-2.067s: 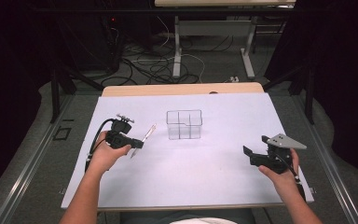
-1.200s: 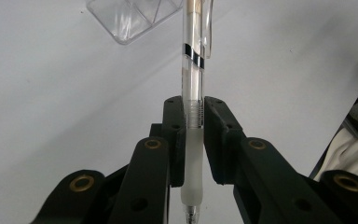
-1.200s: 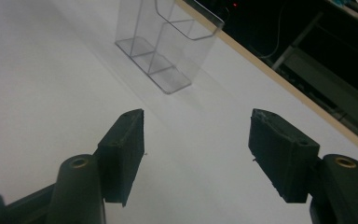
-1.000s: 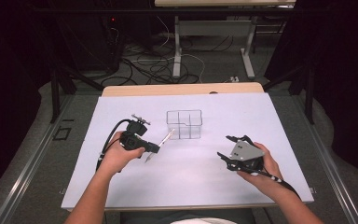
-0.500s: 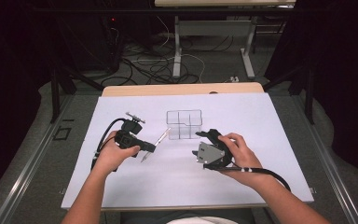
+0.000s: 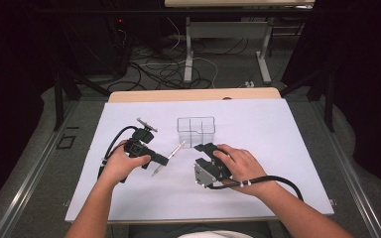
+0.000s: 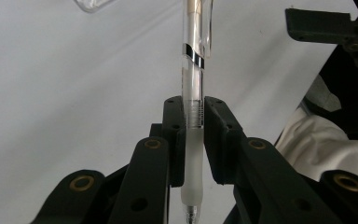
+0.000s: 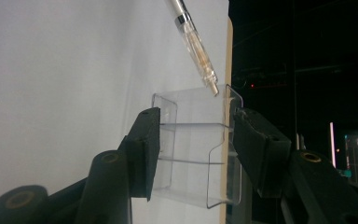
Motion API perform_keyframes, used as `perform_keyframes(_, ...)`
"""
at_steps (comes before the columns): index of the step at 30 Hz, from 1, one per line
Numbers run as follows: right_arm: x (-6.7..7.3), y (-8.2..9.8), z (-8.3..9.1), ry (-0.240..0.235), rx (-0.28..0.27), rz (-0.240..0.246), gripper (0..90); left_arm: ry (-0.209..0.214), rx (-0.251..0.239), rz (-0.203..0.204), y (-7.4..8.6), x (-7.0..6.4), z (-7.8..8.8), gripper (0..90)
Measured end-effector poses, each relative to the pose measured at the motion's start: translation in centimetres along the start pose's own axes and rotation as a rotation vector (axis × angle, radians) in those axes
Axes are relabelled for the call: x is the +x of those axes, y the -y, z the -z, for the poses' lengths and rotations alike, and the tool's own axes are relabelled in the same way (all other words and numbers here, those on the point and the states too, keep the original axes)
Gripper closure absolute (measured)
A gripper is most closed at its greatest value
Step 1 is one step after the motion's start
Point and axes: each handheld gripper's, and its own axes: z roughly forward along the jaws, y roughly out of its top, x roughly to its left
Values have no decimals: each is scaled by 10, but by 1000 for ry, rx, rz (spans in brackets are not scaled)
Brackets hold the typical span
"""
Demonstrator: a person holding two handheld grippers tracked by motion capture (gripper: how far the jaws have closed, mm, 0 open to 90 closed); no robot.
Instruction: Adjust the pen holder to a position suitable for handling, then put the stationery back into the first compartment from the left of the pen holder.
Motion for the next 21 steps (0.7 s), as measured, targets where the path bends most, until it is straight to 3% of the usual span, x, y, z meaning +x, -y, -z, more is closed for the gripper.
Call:
perform_keyframes(1, 2, -1, -1, 5, -16, -9, 524, 4, -1, 3, 0, -1, -1, 796)
perform_keyframes(2, 1, -2, -2, -7, -24, 9, 527, 11, 1, 0, 0, -1, -1, 796)
perform_keyframes(5, 3, -3, -6, 19, -62, 44, 533, 24, 5, -4, 0, -4, -2, 796)
perform_keyframes(9, 4, -7, -9, 40, -50, 125, 542, 30, 10, -10, -2, -7, -4, 796)
perform_keyframes(12, 7, -9, -13, 68, -63, 134, 536, 32, 17, -14, -2, -7, -6, 796)
perform_keyframes(17, 9, -12, -16, 71, -51, 180, 569, 46, 25, -17, -3, -8, -10, 796)
perform_keyframes(20, 12, -12, -17, 64, -53, 184, 588, 51, 30, -20, -3, -9, -12, 796)
perform_keyframes(21, 12, -13, -18, 61, -57, 209, 588, 53, 32, -21, -3, -10, -12, 796)
